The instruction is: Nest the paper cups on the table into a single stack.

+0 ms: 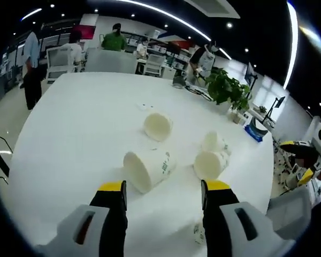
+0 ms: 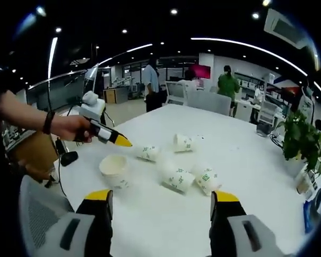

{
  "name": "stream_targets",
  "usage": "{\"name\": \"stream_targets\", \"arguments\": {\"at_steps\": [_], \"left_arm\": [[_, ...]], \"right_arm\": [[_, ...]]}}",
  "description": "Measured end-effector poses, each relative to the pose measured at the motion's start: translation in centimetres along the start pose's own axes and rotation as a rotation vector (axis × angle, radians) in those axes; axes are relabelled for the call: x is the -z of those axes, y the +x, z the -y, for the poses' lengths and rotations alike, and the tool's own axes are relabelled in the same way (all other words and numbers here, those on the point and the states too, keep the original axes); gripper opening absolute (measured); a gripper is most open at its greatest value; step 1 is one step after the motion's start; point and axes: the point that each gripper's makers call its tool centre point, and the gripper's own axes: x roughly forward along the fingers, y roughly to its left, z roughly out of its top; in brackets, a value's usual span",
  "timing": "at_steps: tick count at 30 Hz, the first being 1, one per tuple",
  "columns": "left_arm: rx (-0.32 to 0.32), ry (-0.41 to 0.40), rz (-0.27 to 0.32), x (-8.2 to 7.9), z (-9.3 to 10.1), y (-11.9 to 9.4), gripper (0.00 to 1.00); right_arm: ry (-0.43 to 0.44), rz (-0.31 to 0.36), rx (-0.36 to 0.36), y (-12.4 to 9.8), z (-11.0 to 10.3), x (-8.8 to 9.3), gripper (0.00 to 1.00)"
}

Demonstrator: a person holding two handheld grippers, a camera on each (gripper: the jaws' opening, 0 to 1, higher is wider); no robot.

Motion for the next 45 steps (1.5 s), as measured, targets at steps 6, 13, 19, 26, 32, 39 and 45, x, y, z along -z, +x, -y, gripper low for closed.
{"name": "stream_targets", "arguments": {"at_steps": [6,13,19,26,32,39,45], "left_arm": [[0.014,0.0,-0.043,0.3,-0.5,0.9,0.55],[0.055,0.018,-0.064,0.8,0.3,2.6,0.53],[0.085,0.0,-0.069,0.8,-0.2,4.8,0.51],[0.133,-0.051,-0.056,1.1,1.1,5.7,0.45],[0.181,-0.07,-0.063,1.7,1.8,6.7,0.4],[0.161,-0.063,-0.052,1.5,1.6,7.2,0.0],[0.166,-0.034,-0.034,0.8,2.1,6.7,0.0]], "right_arm": [[-0.011,-0.033,-0.007,-0.6,-0.6,0.4,0.79],[-0.003,-0.056,-0.021,-1.3,-1.2,1.1,0.84],[-0.009,-0.069,-0.048,-1.6,-2.3,1.5,0.9],[-0.029,-0.08,-0.066,-1.9,-2.3,1.6,0.92],[-0.061,-0.109,-0.082,-2.5,-2.7,1.9,0.93],[-0.062,-0.125,-0.096,-2.8,-3.5,2.2,0.93],[-0.06,-0.129,-0.105,-2.8,-3.9,2.4,0.92]]}}
